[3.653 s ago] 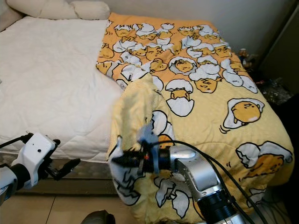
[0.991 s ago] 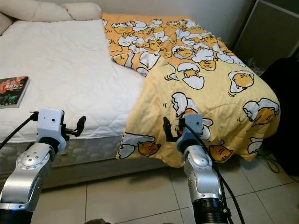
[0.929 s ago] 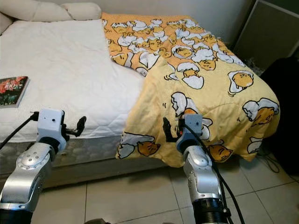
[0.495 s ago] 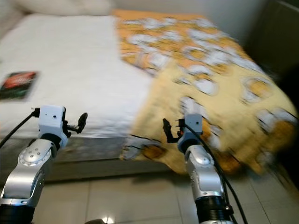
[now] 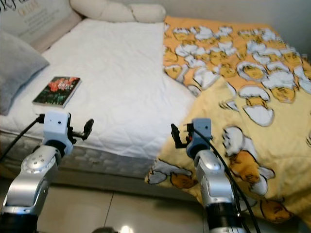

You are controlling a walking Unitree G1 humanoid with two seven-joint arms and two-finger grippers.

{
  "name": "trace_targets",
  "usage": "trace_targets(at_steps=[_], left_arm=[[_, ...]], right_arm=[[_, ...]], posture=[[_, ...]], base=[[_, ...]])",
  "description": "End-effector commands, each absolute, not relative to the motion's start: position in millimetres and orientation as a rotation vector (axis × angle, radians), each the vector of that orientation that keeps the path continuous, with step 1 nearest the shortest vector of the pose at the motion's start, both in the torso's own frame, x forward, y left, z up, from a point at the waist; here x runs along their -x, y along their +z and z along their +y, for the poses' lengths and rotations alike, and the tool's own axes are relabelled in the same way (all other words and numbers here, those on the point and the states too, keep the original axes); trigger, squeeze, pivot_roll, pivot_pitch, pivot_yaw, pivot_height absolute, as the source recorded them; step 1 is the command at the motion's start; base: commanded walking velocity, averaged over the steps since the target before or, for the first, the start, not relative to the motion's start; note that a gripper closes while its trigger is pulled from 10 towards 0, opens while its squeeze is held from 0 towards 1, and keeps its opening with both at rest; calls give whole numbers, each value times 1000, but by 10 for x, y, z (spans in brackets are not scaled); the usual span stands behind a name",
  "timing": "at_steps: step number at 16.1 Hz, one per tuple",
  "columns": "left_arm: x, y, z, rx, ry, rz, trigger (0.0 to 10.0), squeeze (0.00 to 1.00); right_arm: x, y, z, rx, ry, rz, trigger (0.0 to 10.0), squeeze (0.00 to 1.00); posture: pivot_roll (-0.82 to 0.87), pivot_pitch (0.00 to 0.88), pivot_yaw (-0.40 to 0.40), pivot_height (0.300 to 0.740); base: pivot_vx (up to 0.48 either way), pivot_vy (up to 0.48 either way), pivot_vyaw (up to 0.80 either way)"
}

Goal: Clean up the room

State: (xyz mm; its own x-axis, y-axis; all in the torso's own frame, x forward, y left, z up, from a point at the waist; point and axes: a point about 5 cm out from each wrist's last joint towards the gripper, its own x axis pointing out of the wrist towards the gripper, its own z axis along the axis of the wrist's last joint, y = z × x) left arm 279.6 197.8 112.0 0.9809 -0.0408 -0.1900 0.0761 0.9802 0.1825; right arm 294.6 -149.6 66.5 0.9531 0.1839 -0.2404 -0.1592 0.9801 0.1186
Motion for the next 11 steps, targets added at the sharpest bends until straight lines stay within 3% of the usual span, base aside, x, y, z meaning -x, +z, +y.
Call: trace_targets(at_steps=[1,11], left_arm=[[-2804,1144,1986,-194,-61,181,10000,0],[-2773,1142,1999,-194,-59,186,10000,0]], right_arm=[[-2955,664,-1480,-99,178,257,10000,1000],[-2917,568,-1541,-66,132,314,10000,1000]], posture=[[7,0,-12,740],[25,0,-21,740]], base=[[307,0,0],[309,0,0]])
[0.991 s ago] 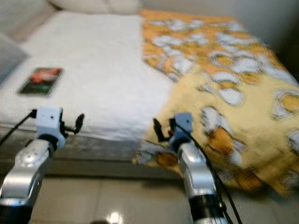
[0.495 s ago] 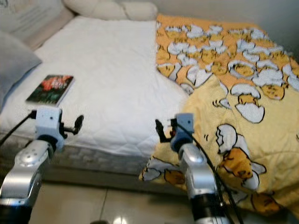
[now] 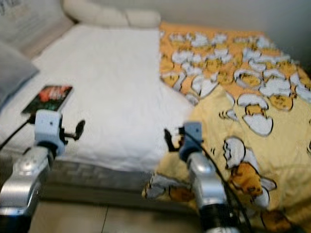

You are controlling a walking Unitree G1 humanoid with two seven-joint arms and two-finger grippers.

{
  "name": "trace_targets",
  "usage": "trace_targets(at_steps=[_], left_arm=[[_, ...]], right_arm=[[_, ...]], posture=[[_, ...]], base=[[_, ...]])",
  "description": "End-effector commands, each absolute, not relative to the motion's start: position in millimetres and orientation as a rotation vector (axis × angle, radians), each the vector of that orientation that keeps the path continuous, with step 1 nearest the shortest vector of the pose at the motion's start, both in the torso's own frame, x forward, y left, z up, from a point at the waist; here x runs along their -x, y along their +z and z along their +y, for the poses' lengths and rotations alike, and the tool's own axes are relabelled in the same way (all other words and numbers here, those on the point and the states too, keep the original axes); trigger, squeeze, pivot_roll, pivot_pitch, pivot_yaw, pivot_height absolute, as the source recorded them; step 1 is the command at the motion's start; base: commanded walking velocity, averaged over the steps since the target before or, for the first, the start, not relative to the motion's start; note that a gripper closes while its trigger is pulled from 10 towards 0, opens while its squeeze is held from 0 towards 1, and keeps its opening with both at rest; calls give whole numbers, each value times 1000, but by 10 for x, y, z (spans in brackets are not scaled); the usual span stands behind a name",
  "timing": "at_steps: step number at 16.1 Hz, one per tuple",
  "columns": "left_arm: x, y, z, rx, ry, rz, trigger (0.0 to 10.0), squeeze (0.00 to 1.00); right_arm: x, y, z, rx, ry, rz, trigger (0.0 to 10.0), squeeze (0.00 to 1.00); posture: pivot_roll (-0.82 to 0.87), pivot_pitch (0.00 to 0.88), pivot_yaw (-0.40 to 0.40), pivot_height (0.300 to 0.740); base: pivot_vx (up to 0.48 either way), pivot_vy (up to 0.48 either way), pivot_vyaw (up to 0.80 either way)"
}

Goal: Clean up the room

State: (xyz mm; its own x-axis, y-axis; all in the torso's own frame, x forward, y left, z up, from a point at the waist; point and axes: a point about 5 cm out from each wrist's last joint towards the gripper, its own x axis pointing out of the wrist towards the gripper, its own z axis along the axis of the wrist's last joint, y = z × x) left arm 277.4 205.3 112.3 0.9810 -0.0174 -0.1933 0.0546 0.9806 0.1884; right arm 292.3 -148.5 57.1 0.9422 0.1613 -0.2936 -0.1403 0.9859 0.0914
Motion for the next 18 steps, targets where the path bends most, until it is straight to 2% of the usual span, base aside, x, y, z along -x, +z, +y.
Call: trace_targets(at_steps=[1,6,9,11,13,14,15,18], left_arm=[[-2764,1136,1994,-192,-61,188,10000,0],[-2731,1121,1944,-219,-111,201,10000,0],[-2699,1097,1839,-235,-201,217,10000,0],[-2683,1060,1813,-260,-267,235,10000,0],[-2675,1082,1796,-277,-345,244,10000,0],[-2665,1088,1797,-299,-401,263,10000,0],[-2655,1105,1809,-328,-450,276,10000,0],[-2580,1200,1881,-391,-562,309,10000,0]], right_arm=[[-2911,561,-1551,-63,125,319,10000,1000],[-2883,518,-1605,-41,103,348,10000,1000],[-2894,475,-1652,-4,69,384,10000,1000],[-2979,332,-1689,64,23,498,10000,1000],[-3078,270,-1672,49,19,558,10000,1000],[-3125,232,-1643,42,29,599,10000,263],[-3151,196,-1626,50,20,639,10000,0],[-3162,113,-1591,45,-27,722,10000,0]], posture=[[24,0,-20,740],[20,0,-23,740],[19,0,-21,740],[19,0,-20,740],[36,0,-20,740],[42,0,-18,740],[61,0,-16,740],[102,0,4,740]], base=[[307,0,0],[298,0,0],[0,0,0],[0,0,0],[0,0,0],[0,0,0],[0,0,0],[0,0,0]])
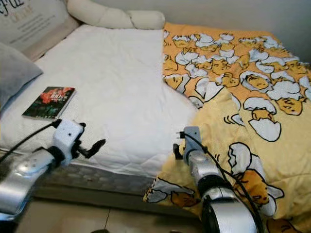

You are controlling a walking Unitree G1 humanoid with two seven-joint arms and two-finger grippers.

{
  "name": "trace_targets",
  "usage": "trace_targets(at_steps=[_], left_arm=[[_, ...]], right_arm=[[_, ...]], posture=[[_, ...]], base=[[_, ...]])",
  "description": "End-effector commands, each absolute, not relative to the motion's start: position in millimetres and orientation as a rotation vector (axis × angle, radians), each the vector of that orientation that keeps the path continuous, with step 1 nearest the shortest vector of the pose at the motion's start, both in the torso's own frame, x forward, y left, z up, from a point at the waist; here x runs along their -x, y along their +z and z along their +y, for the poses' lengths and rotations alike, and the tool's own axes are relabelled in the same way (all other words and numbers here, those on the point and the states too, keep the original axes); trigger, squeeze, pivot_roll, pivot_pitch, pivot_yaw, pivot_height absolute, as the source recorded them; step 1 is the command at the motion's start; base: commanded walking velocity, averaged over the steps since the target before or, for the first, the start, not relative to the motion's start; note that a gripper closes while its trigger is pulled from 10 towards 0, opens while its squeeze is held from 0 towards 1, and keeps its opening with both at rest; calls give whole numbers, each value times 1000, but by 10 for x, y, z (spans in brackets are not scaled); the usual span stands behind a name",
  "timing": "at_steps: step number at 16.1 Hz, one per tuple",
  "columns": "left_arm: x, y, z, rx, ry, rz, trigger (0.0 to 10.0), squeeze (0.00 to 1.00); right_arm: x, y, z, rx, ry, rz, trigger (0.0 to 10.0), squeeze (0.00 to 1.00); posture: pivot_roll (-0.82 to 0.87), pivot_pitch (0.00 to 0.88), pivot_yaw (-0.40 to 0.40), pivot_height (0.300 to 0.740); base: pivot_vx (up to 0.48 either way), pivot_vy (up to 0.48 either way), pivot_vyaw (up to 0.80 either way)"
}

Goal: Clean up the room

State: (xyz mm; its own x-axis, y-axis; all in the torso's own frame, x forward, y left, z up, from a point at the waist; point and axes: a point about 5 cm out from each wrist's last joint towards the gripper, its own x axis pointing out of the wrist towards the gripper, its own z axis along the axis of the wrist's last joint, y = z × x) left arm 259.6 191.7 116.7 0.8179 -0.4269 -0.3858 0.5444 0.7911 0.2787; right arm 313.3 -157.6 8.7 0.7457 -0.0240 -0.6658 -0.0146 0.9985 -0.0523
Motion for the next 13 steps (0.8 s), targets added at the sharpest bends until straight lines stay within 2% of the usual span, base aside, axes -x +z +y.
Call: trace_targets(at_steps=[1,2,5,8,10,11,12,13], left_arm=[[-2557,1211,1889,-398,-579,316,10000,0],[-2460,1231,1899,-417,-635,343,10000,0],[-2258,1215,1865,-425,-717,408,10000,0],[-2060,1232,1839,-417,-729,444,10000,0],[-1967,1249,1849,-400,-718,463,10000,0],[-1896,1253,1898,-390,-693,484,10000,0],[-1861,1265,1898,-386,-692,490,10000,0],[-1838,1278,1882,-384,-696,492,10000,0]], right_arm=[[-3158,103,-1586,23,-40,732,10000,0],[-3171,104,-1558,-57,-64,736,10000,0],[-3197,120,-1474,-13,-2,728,10000,0],[-3158,75,-1518,74,-12,752,10000,0],[-3142,58,-1533,65,-34,759,10000,0],[-3104,20,-1548,119,-56,781,10000,0],[-3080,-4,-1558,126,-75,797,5020,0],[-3064,-19,-1563,127,-83,806,3294,0]], posture=[[105,0,5,740],[128,0,11,740],[173,0,-16,740],[212,0,-30,740],[229,33,-38,740],[234,55,-40,740],[240,59,-40,740],[245,61,-40,740]], base=[[0,0,0],[0,0,0],[0,0,0],[0,0,0],[0,0,0],[0,0,0],[0,0,0],[0,0,0]])
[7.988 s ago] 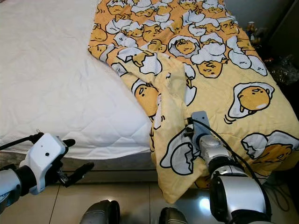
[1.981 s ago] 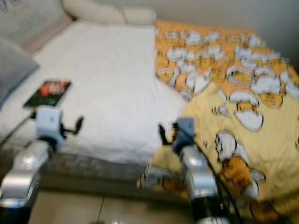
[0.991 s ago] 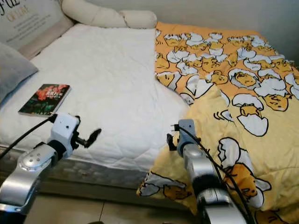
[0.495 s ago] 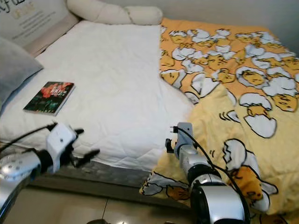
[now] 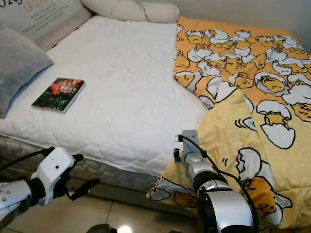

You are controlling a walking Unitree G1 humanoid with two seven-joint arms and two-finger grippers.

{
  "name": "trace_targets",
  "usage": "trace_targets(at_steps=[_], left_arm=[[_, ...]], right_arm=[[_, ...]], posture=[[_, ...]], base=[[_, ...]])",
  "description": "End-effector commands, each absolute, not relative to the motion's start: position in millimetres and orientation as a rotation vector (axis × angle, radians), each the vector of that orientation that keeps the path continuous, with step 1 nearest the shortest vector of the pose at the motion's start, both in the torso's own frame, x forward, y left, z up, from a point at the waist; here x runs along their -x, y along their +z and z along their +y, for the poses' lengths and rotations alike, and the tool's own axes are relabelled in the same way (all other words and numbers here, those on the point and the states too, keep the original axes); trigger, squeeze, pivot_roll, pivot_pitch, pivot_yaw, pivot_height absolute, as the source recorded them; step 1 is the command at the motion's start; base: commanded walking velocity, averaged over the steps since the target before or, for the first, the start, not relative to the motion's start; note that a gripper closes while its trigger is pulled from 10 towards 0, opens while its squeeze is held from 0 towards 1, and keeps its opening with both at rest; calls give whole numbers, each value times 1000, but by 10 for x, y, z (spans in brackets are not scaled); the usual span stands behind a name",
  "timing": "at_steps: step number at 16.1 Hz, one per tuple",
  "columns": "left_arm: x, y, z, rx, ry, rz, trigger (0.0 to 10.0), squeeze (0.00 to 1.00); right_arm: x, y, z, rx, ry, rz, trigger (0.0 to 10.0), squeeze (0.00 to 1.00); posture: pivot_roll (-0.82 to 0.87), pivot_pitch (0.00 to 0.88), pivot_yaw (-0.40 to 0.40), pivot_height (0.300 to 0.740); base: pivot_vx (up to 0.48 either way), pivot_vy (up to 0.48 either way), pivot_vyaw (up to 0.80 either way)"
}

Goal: Clean up the room

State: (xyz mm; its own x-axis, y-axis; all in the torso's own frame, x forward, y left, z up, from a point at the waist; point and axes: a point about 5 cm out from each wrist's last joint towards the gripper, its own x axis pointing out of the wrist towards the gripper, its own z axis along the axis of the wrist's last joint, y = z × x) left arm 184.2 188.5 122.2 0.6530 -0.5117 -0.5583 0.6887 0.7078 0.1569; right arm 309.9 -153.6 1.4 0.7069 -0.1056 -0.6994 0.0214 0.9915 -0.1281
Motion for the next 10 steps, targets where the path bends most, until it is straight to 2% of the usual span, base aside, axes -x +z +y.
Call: trace_targets(at_steps=[1,2,4,6,10], left_arm=[[-1832,1283,1873,-383,-696,493,10000,0],[-1808,1302,1858,-382,-696,500,10000,0],[-1782,1315,1859,-383,-700,508,10000,0],[-1759,1323,1866,-386,-699,517,10000,0],[-1736,1301,1875,-384,-694,532,10000,0]], right_arm=[[-3052,-30,-1567,128,-88,812,1922,0],[-3026,-55,-1575,121,-104,827,706,0],[-2990,-90,-1579,46,-142,847,0,0],[-2949,-128,-1594,-27,-172,868,0,0],[-2941,-132,-1635,-66,-187,875,0,0]], posture=[[251,67,-40,740],[256,75,-42,740],[261,79,-42,740],[266,90,-41,740],[270,97,-37,740]], base=[[0,0,0],[0,0,0],[0,0,0],[0,0,0],[0,0,0]])
